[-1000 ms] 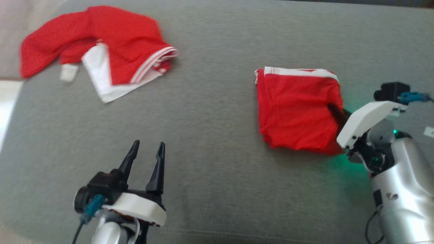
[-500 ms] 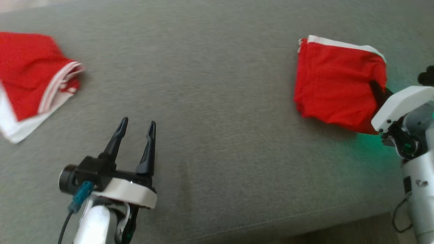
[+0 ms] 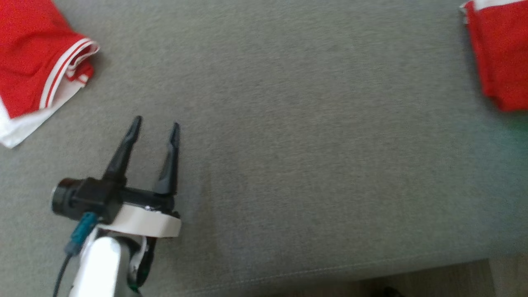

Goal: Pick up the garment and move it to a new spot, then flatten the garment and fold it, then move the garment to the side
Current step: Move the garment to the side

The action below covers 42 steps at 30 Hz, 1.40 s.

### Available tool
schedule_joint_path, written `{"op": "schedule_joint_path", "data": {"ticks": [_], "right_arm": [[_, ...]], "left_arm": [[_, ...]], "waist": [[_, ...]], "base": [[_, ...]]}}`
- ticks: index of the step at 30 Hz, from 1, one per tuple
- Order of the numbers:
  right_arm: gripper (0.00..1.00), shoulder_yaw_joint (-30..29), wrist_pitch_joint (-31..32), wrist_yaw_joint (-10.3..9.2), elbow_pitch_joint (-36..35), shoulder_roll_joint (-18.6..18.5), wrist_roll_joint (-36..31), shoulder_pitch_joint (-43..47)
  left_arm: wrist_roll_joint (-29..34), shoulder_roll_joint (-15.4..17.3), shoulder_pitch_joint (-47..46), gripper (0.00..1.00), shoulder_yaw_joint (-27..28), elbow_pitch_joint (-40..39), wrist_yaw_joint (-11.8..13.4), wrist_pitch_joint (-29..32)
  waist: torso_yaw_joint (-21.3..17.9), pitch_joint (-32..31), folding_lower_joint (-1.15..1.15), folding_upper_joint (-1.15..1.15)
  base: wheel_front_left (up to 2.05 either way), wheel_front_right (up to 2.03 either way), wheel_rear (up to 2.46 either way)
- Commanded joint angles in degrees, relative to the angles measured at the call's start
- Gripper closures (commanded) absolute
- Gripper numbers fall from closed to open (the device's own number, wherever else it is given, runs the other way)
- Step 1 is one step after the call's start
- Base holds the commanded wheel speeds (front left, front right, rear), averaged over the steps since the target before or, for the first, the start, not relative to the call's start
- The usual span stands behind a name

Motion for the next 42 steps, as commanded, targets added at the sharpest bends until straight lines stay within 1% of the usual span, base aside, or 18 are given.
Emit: {"op": "schedule_joint_path", "data": {"ticks": [1, 6, 11, 12, 13, 14, 20, 23, 25, 26, 28, 33, 34, 35, 38, 42], "right_arm": [[1.0, -0.24, -0.4, -0.04, -0.56, -2.32, -1.72, -1.06], [1.0, -3.75, -1.38, -0.04, 5.07, -6.16, -8.03, -3.79], [1.0, -6.48, -4.26, -0.04, 8.46, -7.54, -15.55, -5.81], [0.73, -6.96, -5.03, -0.04, 8.67, -7.46, -17.12, -6.13], [0.05, -7.32, -5.81, -0.04, 8.84, -7.22, -18.63, -6.39], [0.0, -7.88, -6.37, -0.04, 9.1, -6.95, -19.86, -6.65], [0.0, -8.99, -12.07, -0.04, 9.58, -5.76, -26.42, -6.6], [0.0, -10.42, -16.29, -0.04, 9.15, -5.14, -27.53, -6.43], [0.0, -10.89, -19.63, -0.04, 8.77, -3.95, -26.97, -6.3], [0.0, -10.89, -19.63, -0.04, 8.77, -3.95, -26.97, -6.3], [0.0, -10.49, -22.97, -0.04, 8.27, -2.55, -26.04, -5.71], [0.0, -7.89, -29.11, -0.04, 5.83, 1.19, -20.59, -1.66], [0.0, -6.9, -29.87, -0.04, 4.75, 1.93, -19.36, -0.08], [0.0, -4.94, -30.86, -0.04, 1.64, 3.53, -16.51, 3.86], [0.0, -2.17, -31.63, -0.04, -4.99, 5.67, -12.54, 11.02], [0.0, 0.18, -31.95, -0.04, -16.27, 9.59, -9.05, 22.25]], "left_arm": [[0.24, 1.21, 0.44, 0.0, 2.7, -2.62, 0.69, -0.51], [-0.49, 1.88, 2.24, 0.0, 4.77, -4.99, 1.86, -0.51], [-0.88, 2.38, 3.5, 0.0, 5.56, -6.15, 2.22, -0.51], [-0.92, 2.4, 3.59, 0.0, 5.55, -6.22, 2.24, -0.51], [-0.95, 2.38, 3.64, 0.0, 5.48, -6.25, 2.26, -0.51], [-0.98, 2.32, 3.61, 0.0, 5.36, -6.25, 2.25, -0.51], [-1.14, 1.85, 3.15, 0.0, 4.64, -5.82, 2.42, -0.51], [-1.56, 1.42, 2.76, 0.0, 4.65, -5.54, 2.58, -0.51], [-1.81, 1.03, 2.61, 0.0, 4.6, -5.19, 2.73, -0.51], [-1.81, 1.03, 2.61, 0.0, 4.6, -5.19, 2.73, -0.51], [-2.18, 0.64, 2.65, 0.0, 4.67, -4.6, 2.81, -0.51], [-3.1, -0.32, 3.35, 0.0, 5.0, -2.54, 2.78, -0.51], [-3.21, -0.48, 3.66, 0.0, 4.94, -1.93, 2.61, -0.51], [-3.4, -0.81, 4.3, 0.0, 4.81, -0.94, 2.29, -0.51], [-3.55, -1.22, 5.27, 0.0, 4.79, 0.74, 1.92, -0.51], [-3.6, -1.69, 7.2, 0.0, 4.69, 3.03, 1.52, -0.51]], "waist": [[1.76, 1.53, -0.01, 0.0], [3.4, 1.92, -0.01, 0.0], [3.13, 1.32, -0.01, 0.0], [2.88, 1.17, -0.01, 0.0], [2.59, 1.0, -0.01, 0.0], [2.36, 0.85, -0.01, 0.0], [0.99, -0.6, -0.01, 0.0], [0.61, -1.81, -0.01, 0.0], [0.55, -2.98, -0.01, 0.0], [0.55, -2.98, -0.01, 0.0], [0.51, -4.56, -0.01, 0.0], [0.78, -9.58, -0.01, 0.0], [0.96, -10.86, -0.01, 0.0], [1.43, -13.1, -0.01, 0.0], [2.23, -16.15, -0.01, 0.0], [3.4, -19.54, -0.01, 0.0]], "base": [[0.0, 0.0, 0.0], [0.0, 0.0, 0.0], [0.0, 0.0, 0.0], [0.0, 0.0, 0.0], [0.0, 0.0, 0.0], [0.0, 0.0, 0.0], [0.0, 0.0, 0.0], [0.0, 0.0, 0.0], [0.0, 0.0, 0.0], [0.0, 0.0, 0.0], [0.0, 0.0, 0.0], [0.0, 0.0, 0.0], [0.0, 0.0, 0.0], [0.0, 0.0, 0.0], [0.0, 0.0, 0.0], [0.0, 0.0, 0.0]]}}
